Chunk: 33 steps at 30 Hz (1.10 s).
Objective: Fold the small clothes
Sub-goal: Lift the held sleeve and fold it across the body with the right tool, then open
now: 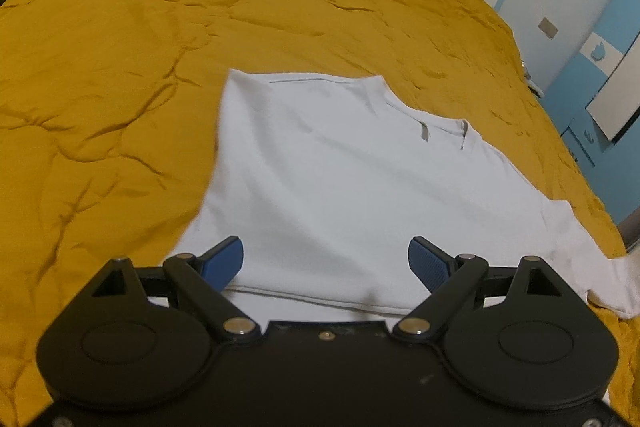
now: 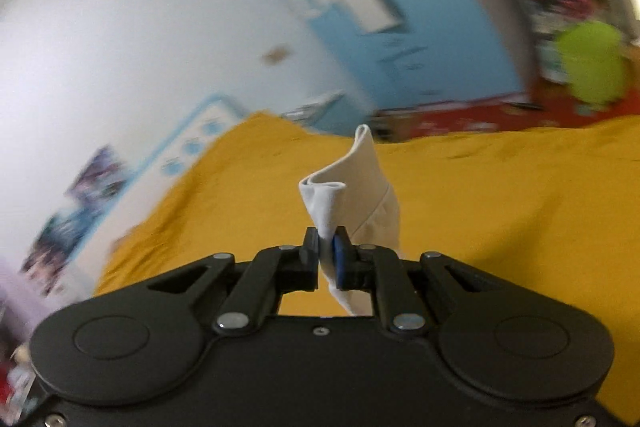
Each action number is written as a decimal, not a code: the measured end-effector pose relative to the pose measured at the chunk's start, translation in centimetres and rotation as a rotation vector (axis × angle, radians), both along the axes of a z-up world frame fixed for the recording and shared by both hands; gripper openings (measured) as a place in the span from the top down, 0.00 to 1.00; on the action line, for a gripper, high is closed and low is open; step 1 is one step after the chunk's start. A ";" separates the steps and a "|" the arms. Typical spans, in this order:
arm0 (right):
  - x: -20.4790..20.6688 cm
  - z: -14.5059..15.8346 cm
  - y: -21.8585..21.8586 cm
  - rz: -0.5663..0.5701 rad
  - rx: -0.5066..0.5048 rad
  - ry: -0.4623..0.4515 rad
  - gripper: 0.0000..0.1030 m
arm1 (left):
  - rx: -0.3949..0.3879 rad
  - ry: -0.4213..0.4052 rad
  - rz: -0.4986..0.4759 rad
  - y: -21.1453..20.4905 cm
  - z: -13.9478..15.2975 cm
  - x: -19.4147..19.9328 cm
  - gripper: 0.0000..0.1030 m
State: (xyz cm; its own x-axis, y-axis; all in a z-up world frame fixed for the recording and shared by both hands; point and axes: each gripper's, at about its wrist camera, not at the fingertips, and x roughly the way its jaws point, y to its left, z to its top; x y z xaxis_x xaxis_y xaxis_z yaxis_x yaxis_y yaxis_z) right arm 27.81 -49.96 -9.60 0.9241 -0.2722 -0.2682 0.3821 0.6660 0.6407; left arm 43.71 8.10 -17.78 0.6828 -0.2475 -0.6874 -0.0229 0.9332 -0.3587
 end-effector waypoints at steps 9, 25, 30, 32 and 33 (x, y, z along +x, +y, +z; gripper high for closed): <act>7.5 4.5 22.0 0.458 -0.073 -0.105 0.91 | -0.004 -0.049 0.002 3.5 0.8 -2.6 0.04; 15.0 -9.0 47.3 0.932 -0.130 0.220 0.85 | 0.039 -0.072 0.089 9.0 -0.4 -6.3 0.01; 14.2 -9.3 45.5 1.013 -0.015 0.278 0.51 | 0.008 -0.076 0.101 9.0 0.1 -5.9 0.01; 12.8 -8.4 43.7 1.030 -0.023 0.260 0.52 | -0.033 -0.081 0.092 8.3 0.5 -5.2 0.01; 11.8 -7.8 42.2 1.015 -0.030 0.243 0.52 | -0.060 -0.081 0.082 7.9 0.7 -4.9 0.01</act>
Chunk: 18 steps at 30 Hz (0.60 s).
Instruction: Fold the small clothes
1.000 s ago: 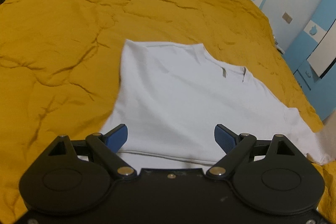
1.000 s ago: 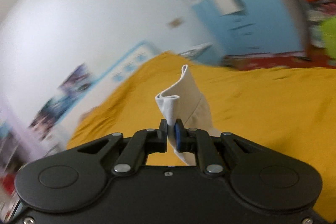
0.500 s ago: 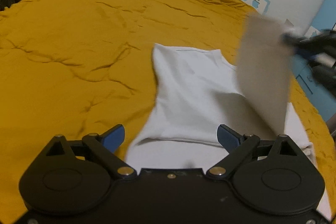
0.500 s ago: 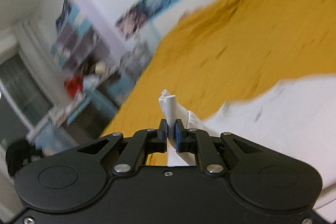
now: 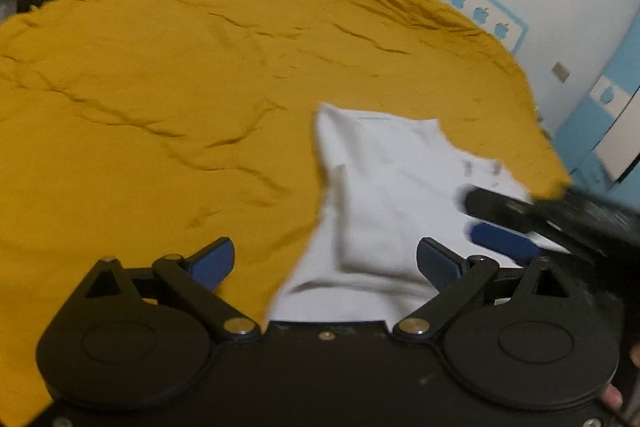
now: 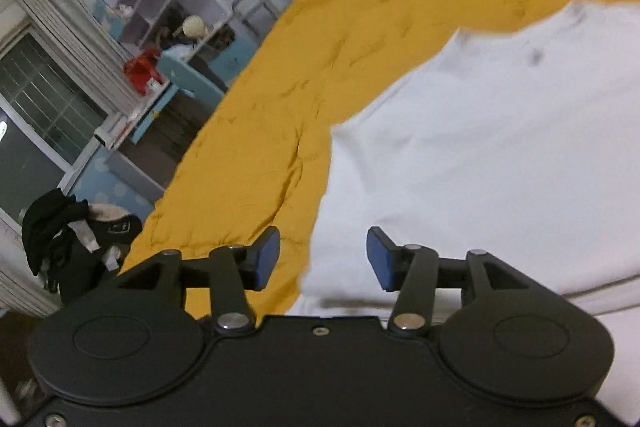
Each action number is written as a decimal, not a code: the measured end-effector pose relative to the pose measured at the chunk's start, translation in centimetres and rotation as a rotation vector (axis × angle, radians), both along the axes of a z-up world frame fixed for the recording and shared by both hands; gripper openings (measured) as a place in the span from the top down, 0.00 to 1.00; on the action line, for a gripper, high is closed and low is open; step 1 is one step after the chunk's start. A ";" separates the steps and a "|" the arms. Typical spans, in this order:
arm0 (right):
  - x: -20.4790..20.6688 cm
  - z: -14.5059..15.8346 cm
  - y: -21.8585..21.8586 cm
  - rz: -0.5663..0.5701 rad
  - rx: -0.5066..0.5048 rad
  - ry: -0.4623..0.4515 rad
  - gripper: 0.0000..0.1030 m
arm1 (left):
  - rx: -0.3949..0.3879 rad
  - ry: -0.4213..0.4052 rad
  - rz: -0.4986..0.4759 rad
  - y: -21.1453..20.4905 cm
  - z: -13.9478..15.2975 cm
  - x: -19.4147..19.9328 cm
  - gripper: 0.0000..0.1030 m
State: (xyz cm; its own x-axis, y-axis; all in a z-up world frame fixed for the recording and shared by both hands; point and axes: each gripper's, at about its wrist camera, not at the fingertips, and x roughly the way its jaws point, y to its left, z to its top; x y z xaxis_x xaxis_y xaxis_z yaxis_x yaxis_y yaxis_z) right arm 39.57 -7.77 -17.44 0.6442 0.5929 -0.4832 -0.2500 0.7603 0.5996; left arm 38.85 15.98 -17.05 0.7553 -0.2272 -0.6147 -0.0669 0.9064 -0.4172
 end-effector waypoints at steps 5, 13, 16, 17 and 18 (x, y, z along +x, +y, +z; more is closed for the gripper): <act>-2.7 1.6 -9.8 -0.195 -0.099 -0.031 0.51 | -0.108 0.055 -0.032 -2.6 -0.5 2.6 0.01; -7.5 -1.0 -20.3 -0.349 -0.594 -0.070 0.51 | -0.129 0.114 -0.017 -4.1 -2.4 4.3 0.05; -7.7 -2.5 -21.5 -0.357 -0.676 -0.054 0.51 | -0.118 0.137 -0.016 -4.3 -2.7 4.5 0.11; -7.6 -3.0 -21.7 -0.355 -0.693 -0.049 0.51 | -0.111 0.141 -0.017 -4.4 -2.8 4.5 0.13; -7.5 -3.3 -22.4 -0.355 -0.703 -0.043 0.51 | -0.101 0.145 -0.020 -4.6 -2.9 4.6 0.17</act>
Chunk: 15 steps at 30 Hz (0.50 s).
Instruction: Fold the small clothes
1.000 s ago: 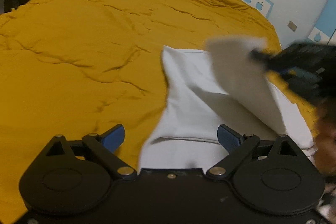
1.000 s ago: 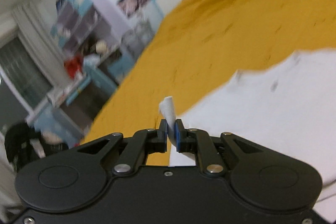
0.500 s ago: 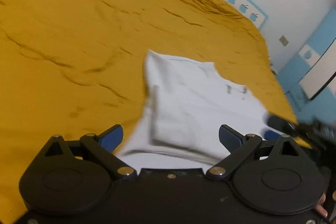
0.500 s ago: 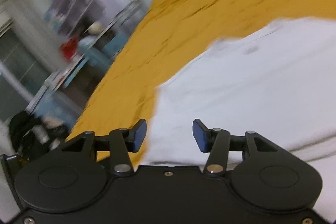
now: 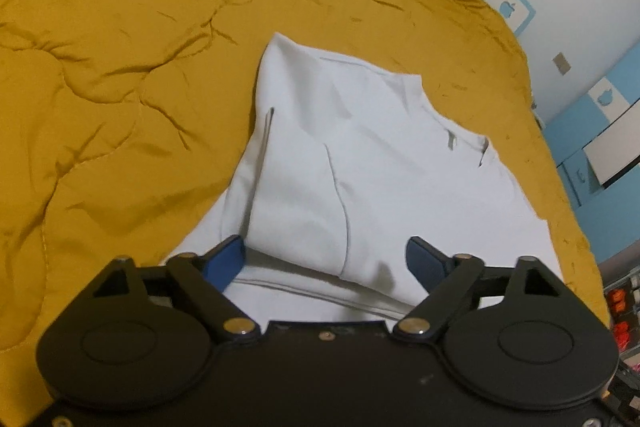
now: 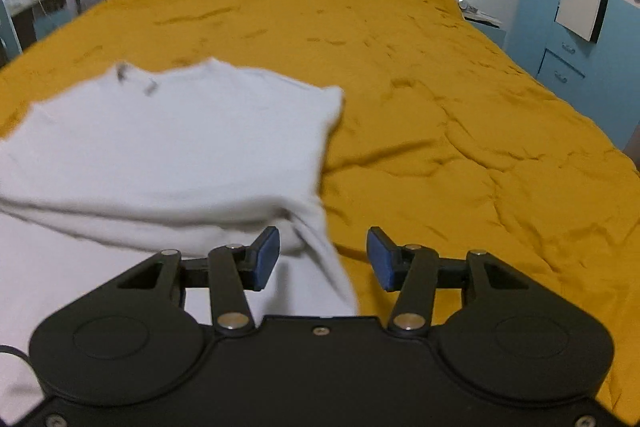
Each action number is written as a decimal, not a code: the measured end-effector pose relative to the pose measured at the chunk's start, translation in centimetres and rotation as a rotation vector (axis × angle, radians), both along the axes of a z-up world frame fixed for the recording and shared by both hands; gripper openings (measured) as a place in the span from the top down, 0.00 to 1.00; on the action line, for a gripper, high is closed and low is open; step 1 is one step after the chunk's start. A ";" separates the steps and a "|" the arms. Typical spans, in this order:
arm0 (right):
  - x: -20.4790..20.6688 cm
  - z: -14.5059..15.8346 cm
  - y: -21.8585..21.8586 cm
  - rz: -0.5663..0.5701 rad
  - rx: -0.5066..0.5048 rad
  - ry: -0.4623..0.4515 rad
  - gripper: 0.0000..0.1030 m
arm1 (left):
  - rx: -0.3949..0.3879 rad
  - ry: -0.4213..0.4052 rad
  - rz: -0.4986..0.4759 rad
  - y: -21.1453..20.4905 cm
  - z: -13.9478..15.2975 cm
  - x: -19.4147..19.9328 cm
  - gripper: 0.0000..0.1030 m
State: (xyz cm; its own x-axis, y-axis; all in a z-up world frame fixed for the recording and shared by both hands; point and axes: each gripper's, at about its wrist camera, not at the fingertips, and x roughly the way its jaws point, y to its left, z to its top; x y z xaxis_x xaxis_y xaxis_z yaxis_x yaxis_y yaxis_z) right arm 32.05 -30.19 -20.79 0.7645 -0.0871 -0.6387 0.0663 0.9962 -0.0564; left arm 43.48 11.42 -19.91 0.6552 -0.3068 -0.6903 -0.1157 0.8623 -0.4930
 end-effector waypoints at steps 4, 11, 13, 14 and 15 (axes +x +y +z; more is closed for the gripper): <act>0.7 -0.8 -1.2 0.012 0.013 0.012 0.51 | 0.047 0.003 -0.014 -0.6 -0.1 0.3 0.26; 2.7 -1.1 0.5 0.069 -0.033 -0.020 0.74 | 0.055 -0.006 -0.052 -1.3 -0.3 0.9 0.82; 3.1 -1.1 0.5 0.084 0.001 -0.002 0.83 | 0.059 -0.020 -0.059 -1.5 0.0 0.8 0.88; 3.1 -0.9 0.6 0.081 0.003 -0.006 0.85 | 0.066 -0.039 -0.063 -1.6 0.3 0.6 0.90; 2.9 -0.6 0.6 0.081 0.005 -0.018 0.86 | 0.076 -0.058 -0.067 -1.6 0.8 0.4 0.90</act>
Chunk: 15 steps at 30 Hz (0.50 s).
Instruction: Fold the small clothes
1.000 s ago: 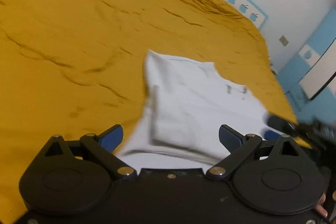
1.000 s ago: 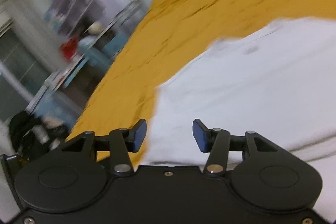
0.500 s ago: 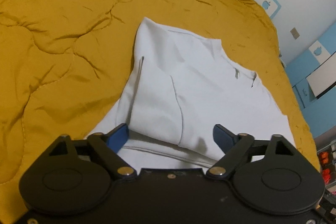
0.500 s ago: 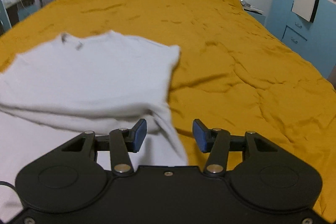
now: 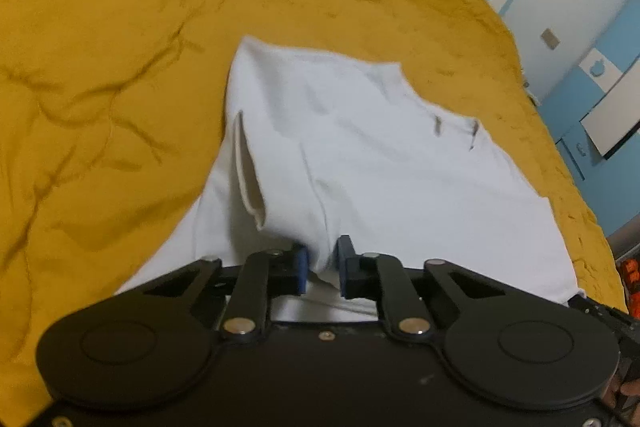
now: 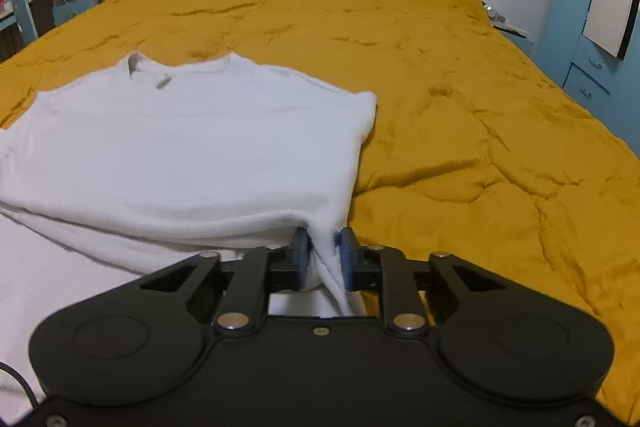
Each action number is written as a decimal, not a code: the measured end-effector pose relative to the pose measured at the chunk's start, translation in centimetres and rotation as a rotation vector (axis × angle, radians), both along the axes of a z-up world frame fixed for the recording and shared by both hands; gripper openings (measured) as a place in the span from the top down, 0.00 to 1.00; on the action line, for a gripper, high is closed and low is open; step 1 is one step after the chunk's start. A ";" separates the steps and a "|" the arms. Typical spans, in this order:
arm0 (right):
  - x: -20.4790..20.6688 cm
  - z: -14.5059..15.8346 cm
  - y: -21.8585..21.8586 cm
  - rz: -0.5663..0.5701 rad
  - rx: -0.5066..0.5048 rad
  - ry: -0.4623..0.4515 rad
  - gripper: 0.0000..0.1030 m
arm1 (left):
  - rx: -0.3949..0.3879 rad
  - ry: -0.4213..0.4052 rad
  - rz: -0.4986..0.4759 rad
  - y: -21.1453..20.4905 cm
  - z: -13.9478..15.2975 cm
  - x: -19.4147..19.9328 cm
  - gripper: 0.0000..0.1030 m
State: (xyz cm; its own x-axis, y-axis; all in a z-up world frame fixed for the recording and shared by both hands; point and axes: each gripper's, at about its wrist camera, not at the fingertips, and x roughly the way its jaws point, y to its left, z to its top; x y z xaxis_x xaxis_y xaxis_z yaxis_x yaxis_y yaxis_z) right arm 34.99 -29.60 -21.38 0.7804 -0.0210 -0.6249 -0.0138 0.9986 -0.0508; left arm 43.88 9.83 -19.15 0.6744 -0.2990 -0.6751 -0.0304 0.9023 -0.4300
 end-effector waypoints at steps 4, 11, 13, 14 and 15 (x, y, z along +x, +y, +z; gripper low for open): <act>-1.4 1.8 -0.8 -0.018 0.059 -0.062 0.90 | 0.030 -0.038 -0.028 0.3 1.4 -1.0 0.92; -0.6 -1.6 -2.0 -0.059 0.088 0.020 0.91 | 0.074 0.074 -0.045 0.1 -2.0 0.0 0.82; -0.8 -1.5 -2.3 -0.069 0.103 0.019 0.88 | 0.089 0.068 -0.066 -0.1 -1.4 -0.1 0.68; -0.9 -1.2 -2.5 -0.068 0.116 0.018 0.86 | 0.115 0.052 -0.065 -0.3 -0.7 -0.5 0.46; -1.1 -0.8 -2.7 -0.063 0.134 0.010 0.84 | 0.142 0.039 -0.062 -0.4 -0.1 -0.7 0.36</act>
State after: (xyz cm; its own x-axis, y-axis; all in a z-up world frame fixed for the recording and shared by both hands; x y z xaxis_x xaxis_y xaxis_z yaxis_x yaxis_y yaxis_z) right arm 33.87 -32.29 -22.20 0.7740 0.0147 -0.6331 0.0491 0.9953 0.0831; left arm 43.13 9.45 -19.29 0.6300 -0.2386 -0.7390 0.0130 0.9547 -0.2972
